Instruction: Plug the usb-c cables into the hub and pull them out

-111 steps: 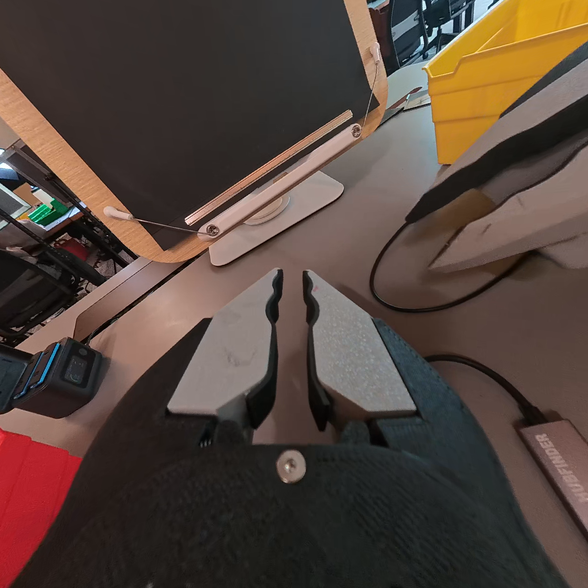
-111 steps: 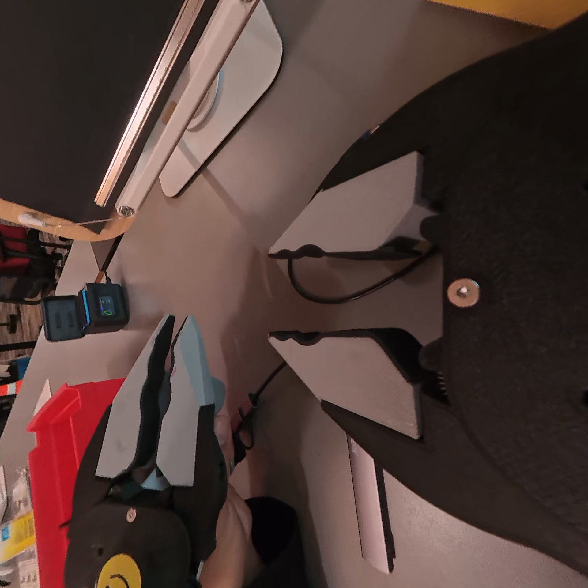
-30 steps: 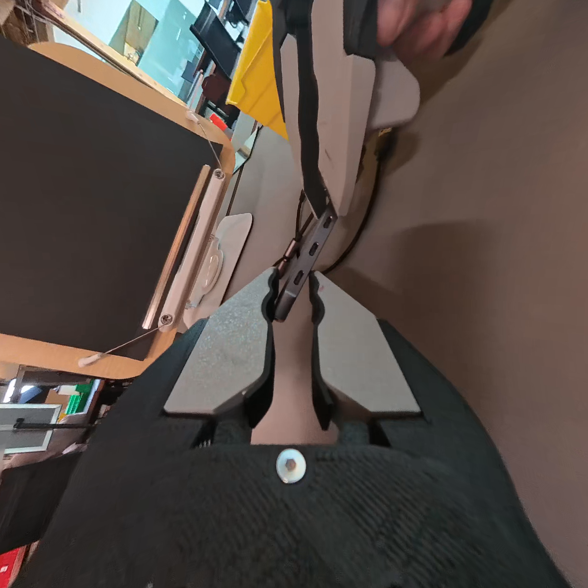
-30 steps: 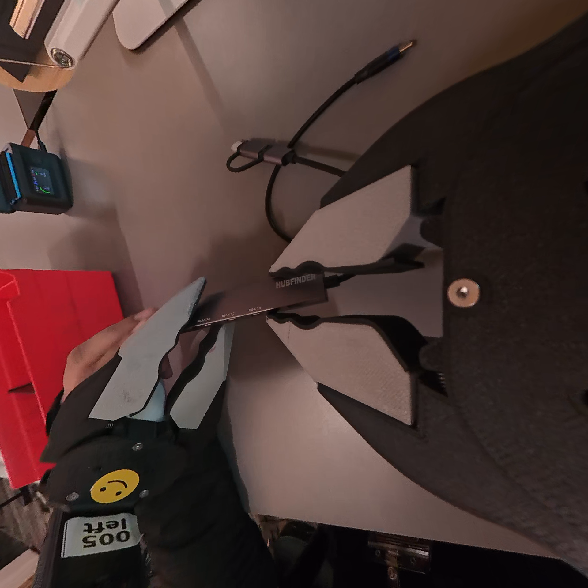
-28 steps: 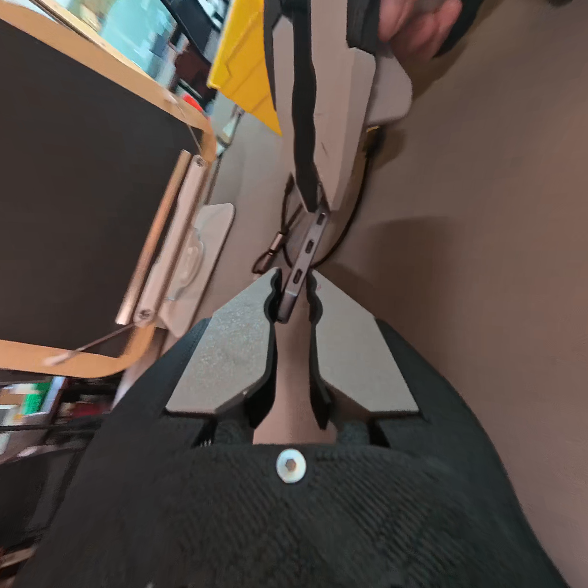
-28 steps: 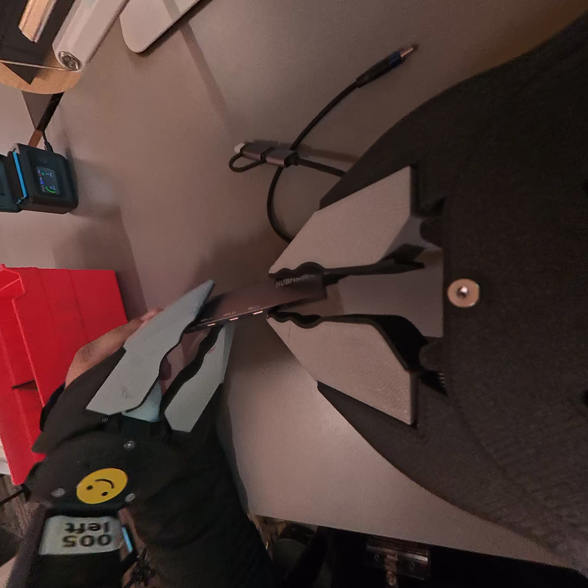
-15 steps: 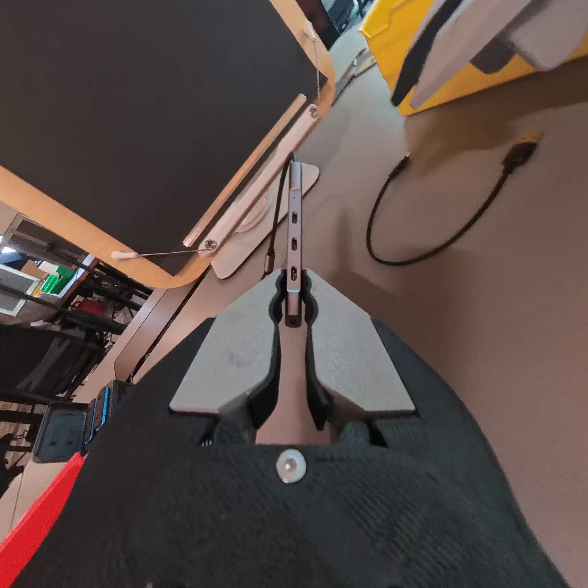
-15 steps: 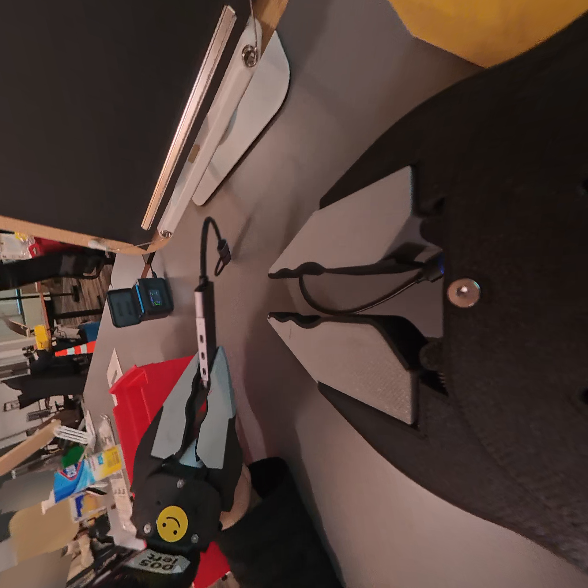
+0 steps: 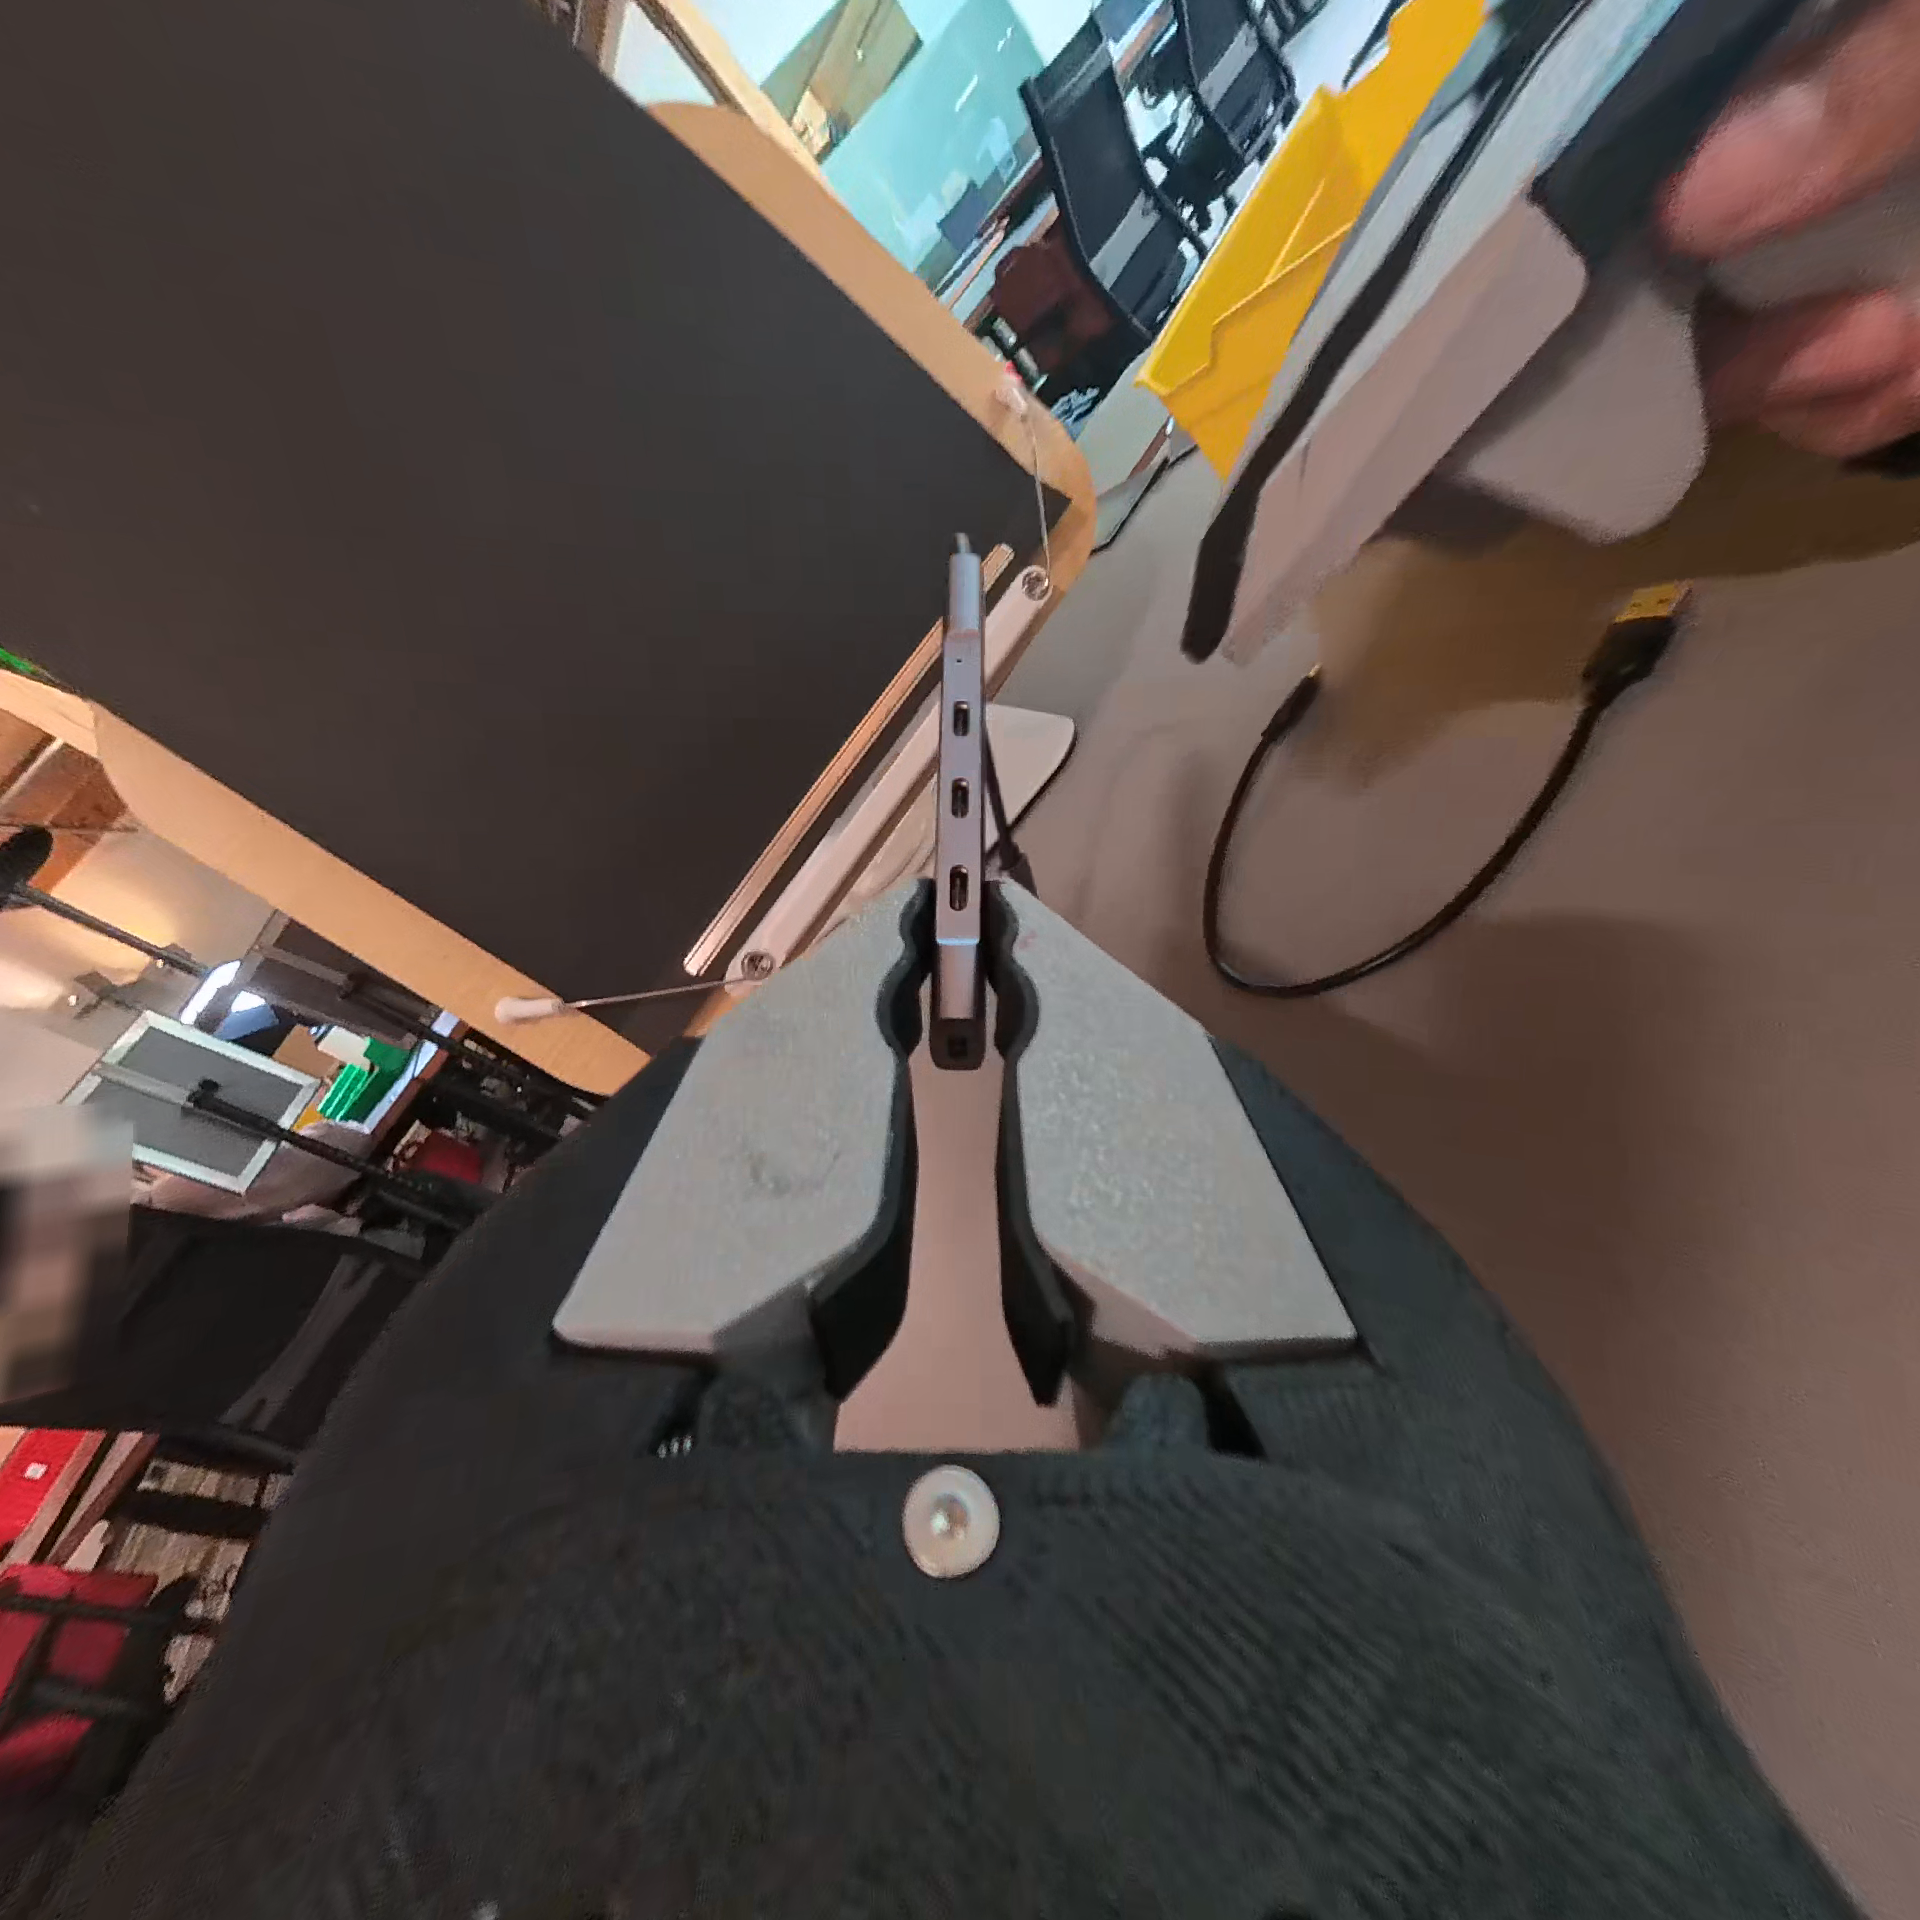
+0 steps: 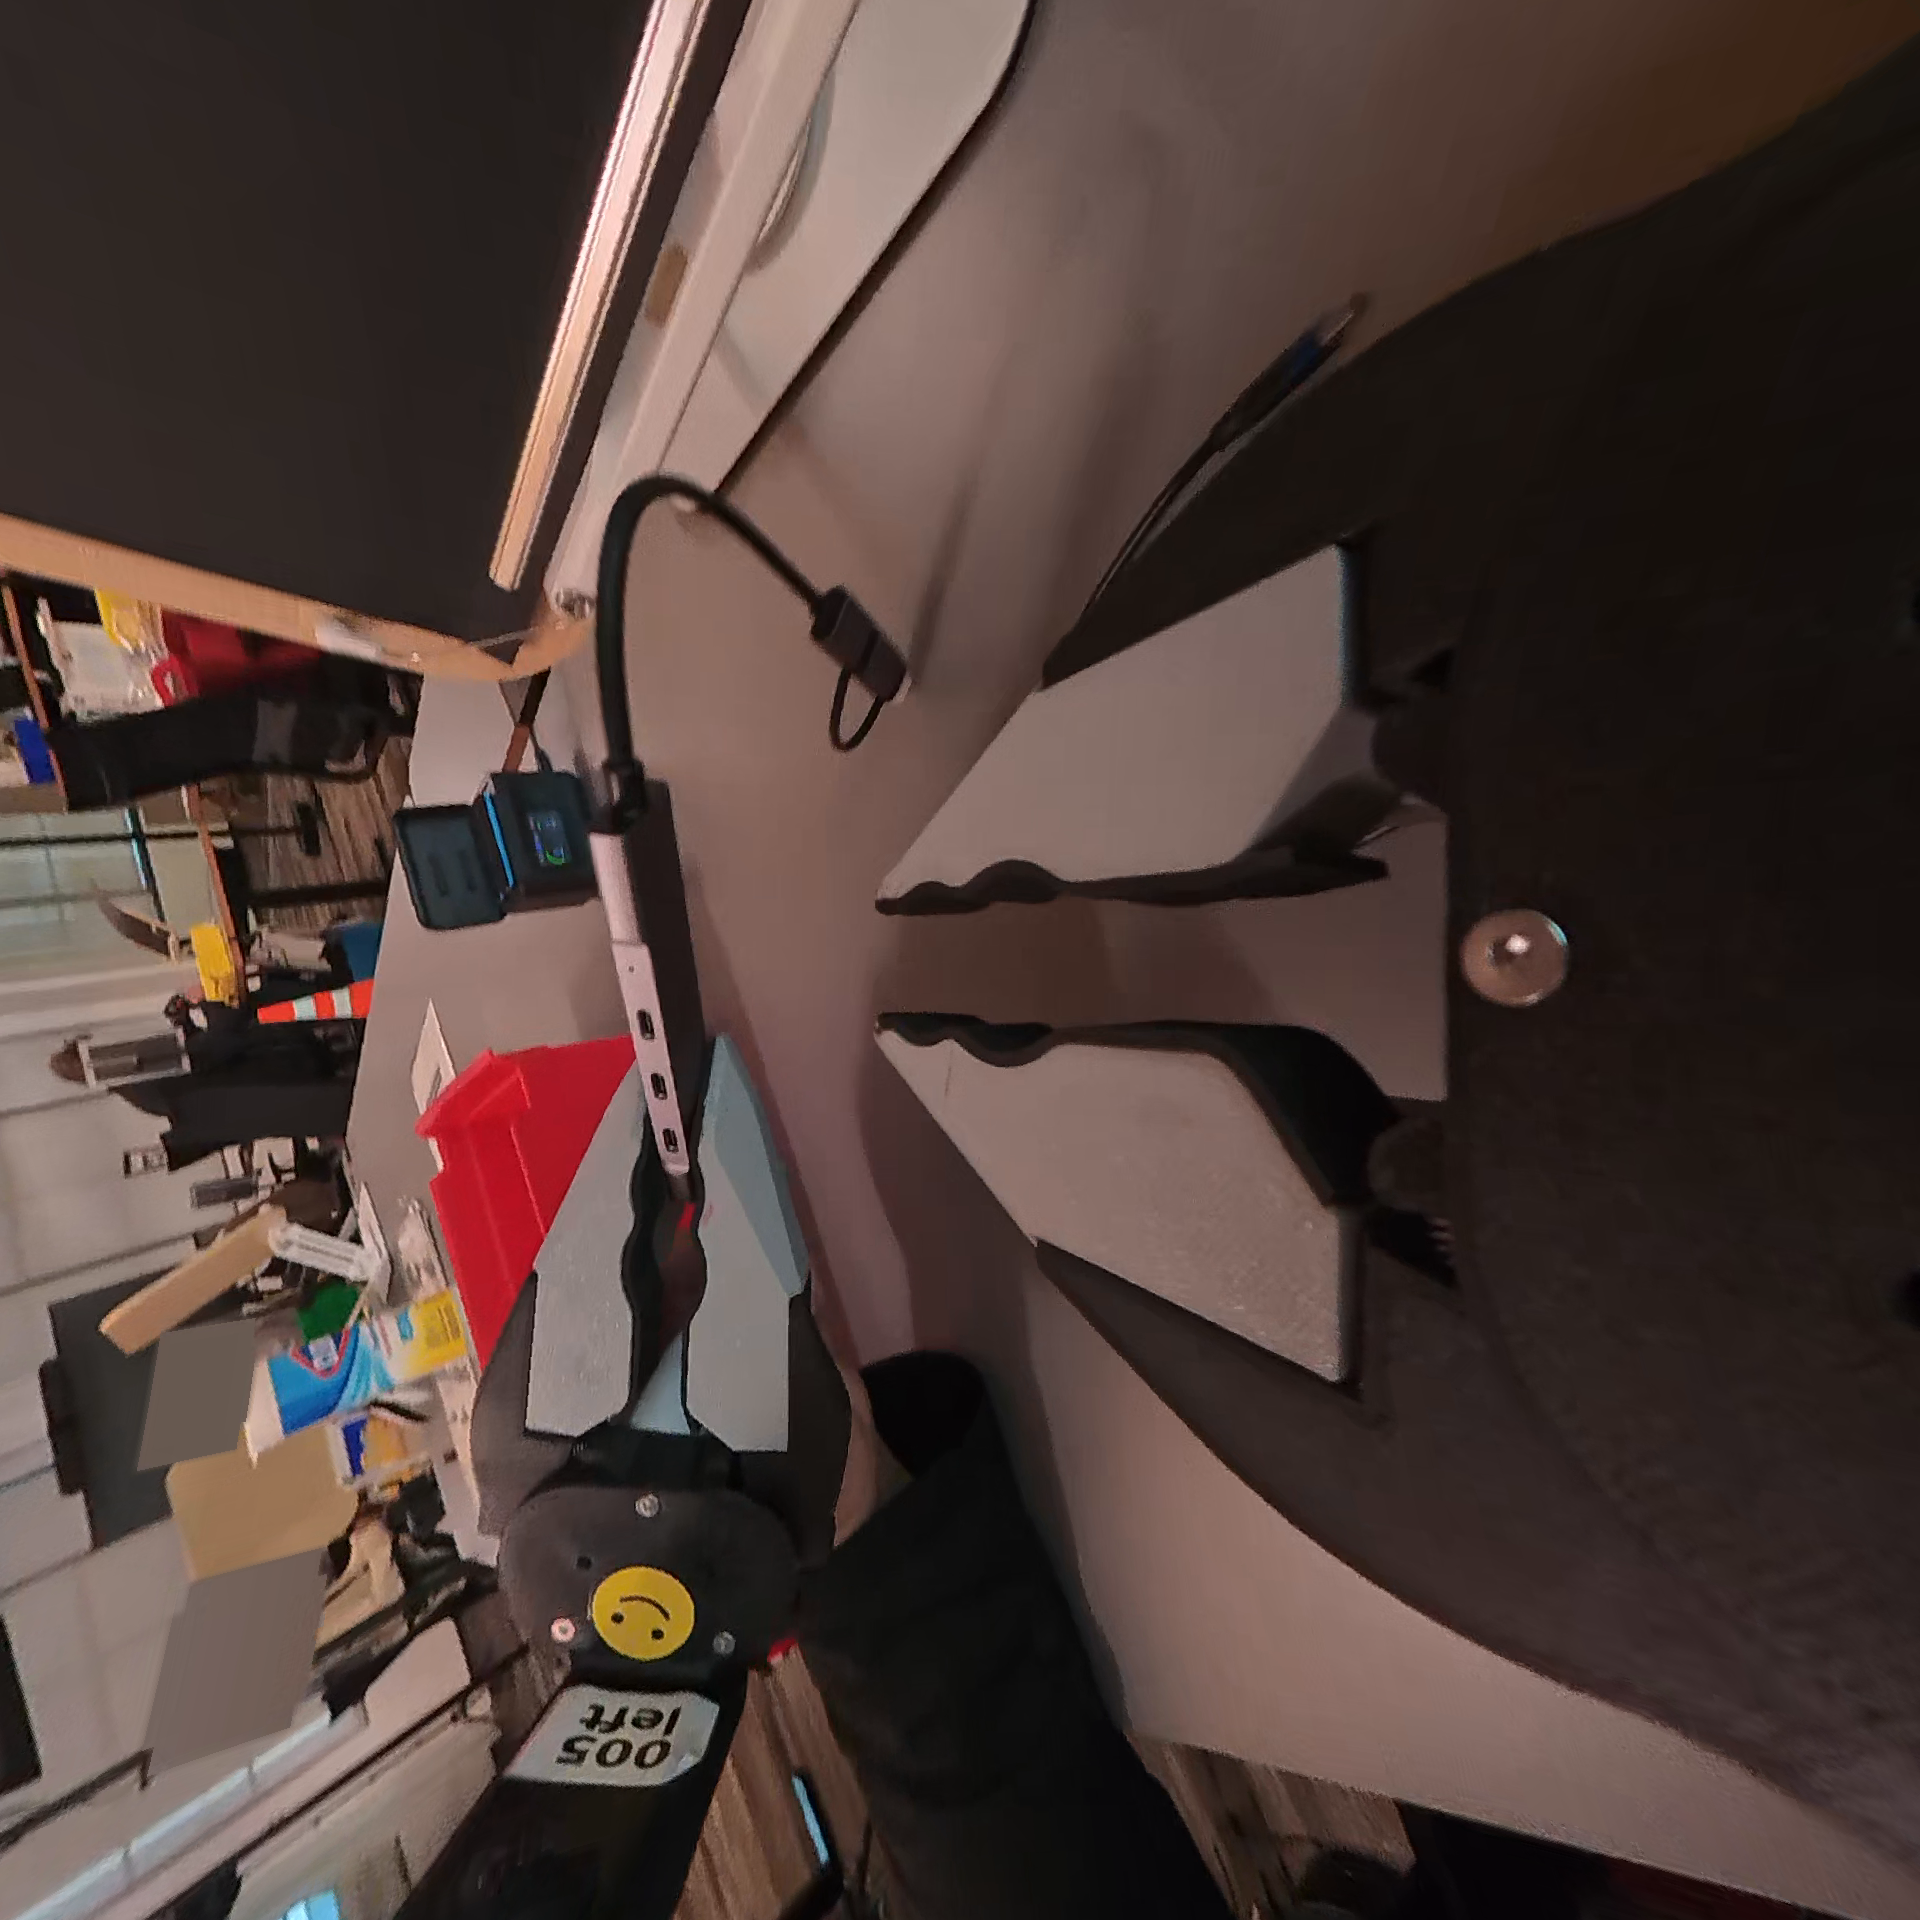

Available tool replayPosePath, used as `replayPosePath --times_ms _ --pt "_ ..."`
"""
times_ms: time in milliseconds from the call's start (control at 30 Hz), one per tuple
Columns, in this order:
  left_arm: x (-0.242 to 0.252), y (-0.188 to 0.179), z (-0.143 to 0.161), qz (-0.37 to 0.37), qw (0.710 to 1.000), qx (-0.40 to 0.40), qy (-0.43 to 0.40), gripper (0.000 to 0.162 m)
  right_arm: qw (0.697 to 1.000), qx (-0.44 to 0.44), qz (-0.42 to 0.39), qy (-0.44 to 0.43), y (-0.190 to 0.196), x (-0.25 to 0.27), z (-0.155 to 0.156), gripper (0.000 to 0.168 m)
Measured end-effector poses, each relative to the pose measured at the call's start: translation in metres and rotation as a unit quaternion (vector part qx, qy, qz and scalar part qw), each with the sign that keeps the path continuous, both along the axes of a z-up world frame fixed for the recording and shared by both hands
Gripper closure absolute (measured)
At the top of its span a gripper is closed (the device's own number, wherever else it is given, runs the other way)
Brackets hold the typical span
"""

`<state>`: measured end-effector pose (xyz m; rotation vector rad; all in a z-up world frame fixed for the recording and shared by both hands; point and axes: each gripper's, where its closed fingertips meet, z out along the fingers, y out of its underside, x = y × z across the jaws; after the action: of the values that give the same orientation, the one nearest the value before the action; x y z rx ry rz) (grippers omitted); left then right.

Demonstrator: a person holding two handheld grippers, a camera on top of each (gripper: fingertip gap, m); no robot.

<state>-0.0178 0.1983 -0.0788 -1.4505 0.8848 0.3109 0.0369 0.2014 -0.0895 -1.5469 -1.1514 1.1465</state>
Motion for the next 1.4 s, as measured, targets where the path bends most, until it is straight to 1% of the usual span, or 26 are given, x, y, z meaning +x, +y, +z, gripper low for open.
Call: replayPosePath --times_ms 100,167,233,400,467,500,533,633,700,933,1033,1100,1233,1333,1400 --pt "0.016 -0.009 0.004 -0.041 0.999 0.027 0.016 0.155 0.999 -0.012 0.029 0.021 -0.011 -0.006 0.005 0.146" --pt "0.028 -0.015 0.006 -0.066 0.997 0.043 0.026 0.155 0.997 -0.039 0.052 0.042 -0.018 -0.008 0.009 0.142" --pt "0.035 -0.018 0.003 -0.081 0.995 0.041 0.034 0.155 0.994 -0.066 0.067 0.062 -0.02 -0.008 0.014 0.139" --pt "0.04 -0.023 0.007 -0.107 0.994 0.039 0.002 0.155 0.984 -0.112 0.099 0.098 -0.026 -0.005 0.024 0.142" --pt "0.039 -0.023 0.009 -0.106 0.994 0.035 -0.009 0.155 0.982 -0.119 0.102 0.105 -0.026 -0.005 0.027 0.136" --pt "0.038 -0.022 0.008 -0.105 0.994 0.033 -0.01 0.155 0.984 -0.119 0.089 0.103 -0.022 -0.006 0.026 0.127" --pt "0.039 -0.022 0.007 -0.107 0.994 0.03 -0.011 0.155 0.985 -0.117 0.079 0.101 -0.019 -0.005 0.024 0.125" --pt "0.045 -0.025 0.006 -0.121 0.992 0.03 -0.015 0.155 0.983 -0.131 0.077 0.1 -0.017 -0.004 0.023 0.127" --pt "0.05 -0.028 0.006 -0.134 0.99 0.032 -0.019 0.155 0.98 -0.142 0.086 0.109 -0.019 -0.003 0.026 0.133" --pt "0.053 -0.036 0.011 -0.164 0.985 0.028 -0.046 0.155 0.974 -0.147 0.117 0.123 -0.029 -0.003 0.033 0.137" --pt "0.057 -0.036 0.007 -0.168 0.985 0.024 -0.036 0.155 0.974 -0.152 0.118 0.117 -0.03 -0.004 0.03 0.135" --pt "0.061 -0.037 0.001 -0.17 0.985 0.022 -0.019 0.155 0.976 -0.146 0.117 0.108 -0.031 -0.006 0.027 0.129" --pt "0.061 -0.032 -0.004 -0.153 0.988 0.025 -0.004 0.155 0.985 -0.102 0.103 0.096 -0.03 -0.003 0.029 0.142" --pt "0.061 -0.031 -0.005 -0.154 0.987 0.006 -0.035 0.155 0.982 -0.106 0.111 0.109 -0.033 -0.002 0.034 0.147" --pt "0.062 -0.031 -0.006 -0.153 0.987 0.003 -0.042 0.155 0.981 -0.113 0.114 0.111 -0.032 -0.001 0.033 0.148"
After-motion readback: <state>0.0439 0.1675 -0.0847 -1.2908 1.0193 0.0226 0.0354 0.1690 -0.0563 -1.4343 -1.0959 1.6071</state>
